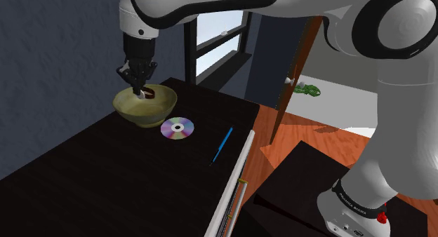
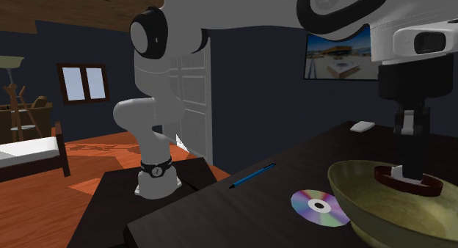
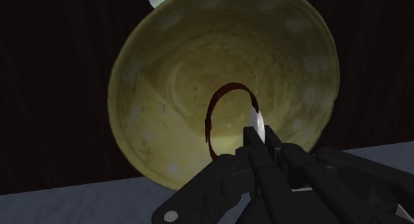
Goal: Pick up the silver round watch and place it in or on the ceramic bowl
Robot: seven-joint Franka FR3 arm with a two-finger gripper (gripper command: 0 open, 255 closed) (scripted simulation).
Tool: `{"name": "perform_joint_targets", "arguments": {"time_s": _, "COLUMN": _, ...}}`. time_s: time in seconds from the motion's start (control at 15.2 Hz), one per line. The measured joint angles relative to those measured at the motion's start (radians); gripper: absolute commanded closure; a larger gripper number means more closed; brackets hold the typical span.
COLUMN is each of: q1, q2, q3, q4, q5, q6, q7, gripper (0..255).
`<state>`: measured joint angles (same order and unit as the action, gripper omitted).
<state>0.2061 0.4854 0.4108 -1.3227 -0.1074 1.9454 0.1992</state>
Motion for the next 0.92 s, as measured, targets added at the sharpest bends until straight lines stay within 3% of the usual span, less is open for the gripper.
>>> {"name": "perform_joint_targets", "arguments": {"time_s": 0.4, "q1": 0.000, "q2": 0.000, "q3": 0.000, "q4": 0.000, "q5": 0.000, "q6": 0.000, "q7": 0.000, "gripper": 0}}
{"name": "perform_joint_targets", "arguments": {"time_s": 0.73, "q1": -0.004, "q2": -0.024, "q3": 0.004, "q4": 0.078, "q5": 0.010, "q6": -0.099, "q7": -0.008, "gripper": 0}}
{"name": "perform_joint_targets", "arguments": {"time_s": 0.92, "q1": -0.002, "q2": -0.024, "q3": 0.004, "q4": 0.089, "q5": 0.010, "q6": -0.111, "q7": -0.007, "gripper": 0}}
